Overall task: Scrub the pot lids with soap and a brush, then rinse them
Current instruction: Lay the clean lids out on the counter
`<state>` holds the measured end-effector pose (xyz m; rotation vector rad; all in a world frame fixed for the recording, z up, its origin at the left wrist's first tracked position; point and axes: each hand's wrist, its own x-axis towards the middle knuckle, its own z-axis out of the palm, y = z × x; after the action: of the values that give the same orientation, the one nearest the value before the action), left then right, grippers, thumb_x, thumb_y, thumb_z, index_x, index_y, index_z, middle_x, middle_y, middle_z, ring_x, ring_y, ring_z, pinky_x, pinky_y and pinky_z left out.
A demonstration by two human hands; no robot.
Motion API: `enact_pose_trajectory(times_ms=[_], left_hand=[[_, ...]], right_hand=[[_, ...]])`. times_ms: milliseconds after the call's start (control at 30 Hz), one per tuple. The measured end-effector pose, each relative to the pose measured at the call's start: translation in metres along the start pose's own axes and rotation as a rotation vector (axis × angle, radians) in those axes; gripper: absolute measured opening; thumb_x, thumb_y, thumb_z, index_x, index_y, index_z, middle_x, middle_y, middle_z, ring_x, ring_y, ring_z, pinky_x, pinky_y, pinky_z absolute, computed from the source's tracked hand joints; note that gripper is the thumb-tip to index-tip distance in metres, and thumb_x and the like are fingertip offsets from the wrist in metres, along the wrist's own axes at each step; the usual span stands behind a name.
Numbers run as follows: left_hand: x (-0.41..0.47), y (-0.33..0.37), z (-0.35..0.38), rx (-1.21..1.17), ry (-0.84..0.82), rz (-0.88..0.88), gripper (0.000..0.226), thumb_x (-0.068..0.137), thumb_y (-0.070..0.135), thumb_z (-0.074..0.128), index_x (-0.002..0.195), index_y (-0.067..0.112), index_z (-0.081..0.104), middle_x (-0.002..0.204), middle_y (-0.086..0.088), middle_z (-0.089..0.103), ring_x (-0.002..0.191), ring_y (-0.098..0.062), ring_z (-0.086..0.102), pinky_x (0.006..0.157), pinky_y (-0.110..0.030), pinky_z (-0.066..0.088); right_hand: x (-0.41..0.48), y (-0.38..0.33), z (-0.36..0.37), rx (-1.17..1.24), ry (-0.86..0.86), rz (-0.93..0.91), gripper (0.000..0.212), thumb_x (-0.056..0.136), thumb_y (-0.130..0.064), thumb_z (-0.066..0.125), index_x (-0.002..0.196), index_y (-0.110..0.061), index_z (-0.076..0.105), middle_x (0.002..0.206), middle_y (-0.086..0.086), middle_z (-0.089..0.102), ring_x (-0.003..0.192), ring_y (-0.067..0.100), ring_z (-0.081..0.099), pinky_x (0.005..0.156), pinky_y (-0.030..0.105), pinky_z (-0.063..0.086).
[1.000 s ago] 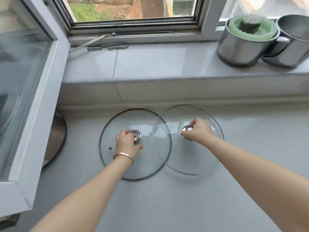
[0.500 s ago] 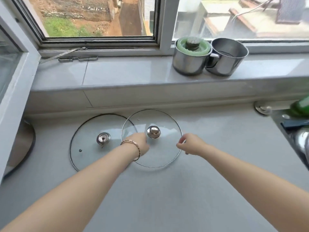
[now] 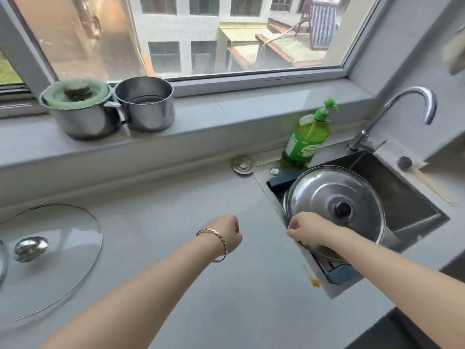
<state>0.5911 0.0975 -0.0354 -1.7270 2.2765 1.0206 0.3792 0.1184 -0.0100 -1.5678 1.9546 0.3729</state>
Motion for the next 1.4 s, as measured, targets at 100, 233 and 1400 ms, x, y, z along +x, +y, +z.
enact_pose_trajectory(times_ms=[100,233,1400], left_hand=[[0.043,0.085,0.025,-0.016,0.038,0.009,0.024,0.092,0.023,0.043,0.114,0.016,0.052,0.115,-0.003,0.059,0.104,-0.024,0.056,0.077,-0.028,0.041],[0.098,0.192,0.06,0.009,0.068,0.087,0.032,0.091,0.028,0.049,0.12,0.014,0.042,0.122,-0.01,0.048,0.105,-0.031,0.055,0.078,-0.034,0.044],[0.079,0.158,0.007,-0.783,0.561,-0.164,0.027,0.069,0.001,0.058,0.071,0.028,0.055,0.065,-0.001,0.052,0.045,-0.014,0.045,0.053,-0.027,0.037]], right_hand=[[0.015,0.079,-0.031,-0.023,0.058,0.044,0.026,0.09,-0.028,0.048,0.094,-0.011,0.067,0.098,0.007,0.068,0.09,0.024,0.06,0.074,0.03,0.044],[0.033,0.164,-0.057,0.021,0.161,0.126,0.021,0.089,-0.028,0.048,0.097,-0.018,0.064,0.105,0.005,0.065,0.096,0.026,0.059,0.074,0.027,0.042],[0.156,0.166,-0.053,-0.058,0.208,-0.087,0.043,0.09,-0.036,0.056,0.124,-0.012,0.046,0.131,0.013,0.04,0.102,0.029,0.058,0.076,0.032,0.046]])
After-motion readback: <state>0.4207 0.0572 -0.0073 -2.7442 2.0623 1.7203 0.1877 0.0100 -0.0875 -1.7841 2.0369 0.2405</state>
